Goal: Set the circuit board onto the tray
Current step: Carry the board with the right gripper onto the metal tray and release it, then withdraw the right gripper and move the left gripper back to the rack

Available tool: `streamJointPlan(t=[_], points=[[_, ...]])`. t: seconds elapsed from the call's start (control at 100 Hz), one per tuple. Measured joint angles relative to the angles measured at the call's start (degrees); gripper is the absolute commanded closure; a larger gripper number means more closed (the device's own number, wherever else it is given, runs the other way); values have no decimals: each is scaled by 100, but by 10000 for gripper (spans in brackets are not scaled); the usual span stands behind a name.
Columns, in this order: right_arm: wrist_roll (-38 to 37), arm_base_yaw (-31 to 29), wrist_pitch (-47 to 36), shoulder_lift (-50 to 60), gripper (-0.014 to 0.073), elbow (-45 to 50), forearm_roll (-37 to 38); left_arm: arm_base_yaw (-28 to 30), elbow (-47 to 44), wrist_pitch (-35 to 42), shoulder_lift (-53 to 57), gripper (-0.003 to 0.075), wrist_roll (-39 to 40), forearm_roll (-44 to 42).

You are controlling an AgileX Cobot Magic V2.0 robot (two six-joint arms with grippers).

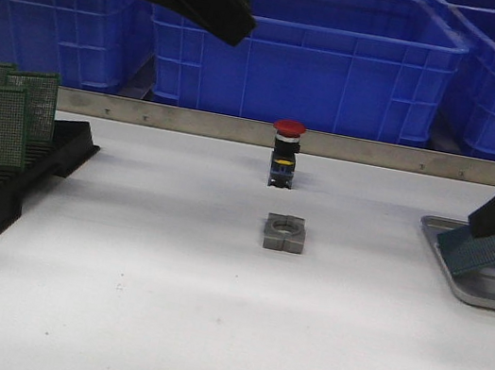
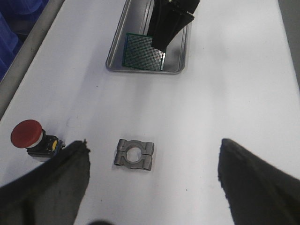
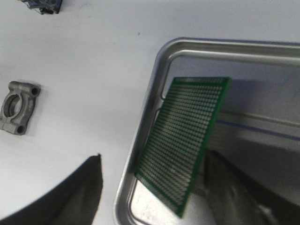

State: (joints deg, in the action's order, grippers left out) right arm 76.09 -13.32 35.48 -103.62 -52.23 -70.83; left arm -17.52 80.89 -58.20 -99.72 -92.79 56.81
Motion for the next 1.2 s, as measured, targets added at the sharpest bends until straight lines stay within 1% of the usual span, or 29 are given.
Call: streamJointPlan(t=[0.08,0.19,0.27,0.37,0.56,0.73,0.91,1.08,1.2], points=[[0,-21,-91,14,34,0,48,0,0,10,0,195,0,0],[0,-24,-296,142,34,0,270,0,75,10,0,195,0,-155],[0,-24,-415,352,34,0,530,40,197,-31,0,195,0,-452],[0,-24,-484,649,34,0,762,222,433,-246,21,195,14,-894],[0,-24,-504,1104,34,0,809,698,731,-809,84,195,26,-1433],[0,-24,-504,1242,34,0,818,1158,756,-834,84,195,30,-2213],[11,-24,-504,1242,34,0,805,1561,756,-875,-9,195,30,-2783],[11,-24,-504,1242,34,0,771,1668,756,-878,-213,195,30,-3354],[11,-24,-504,1242,34,0,761,1668,756,-856,-434,195,30,-3553]])
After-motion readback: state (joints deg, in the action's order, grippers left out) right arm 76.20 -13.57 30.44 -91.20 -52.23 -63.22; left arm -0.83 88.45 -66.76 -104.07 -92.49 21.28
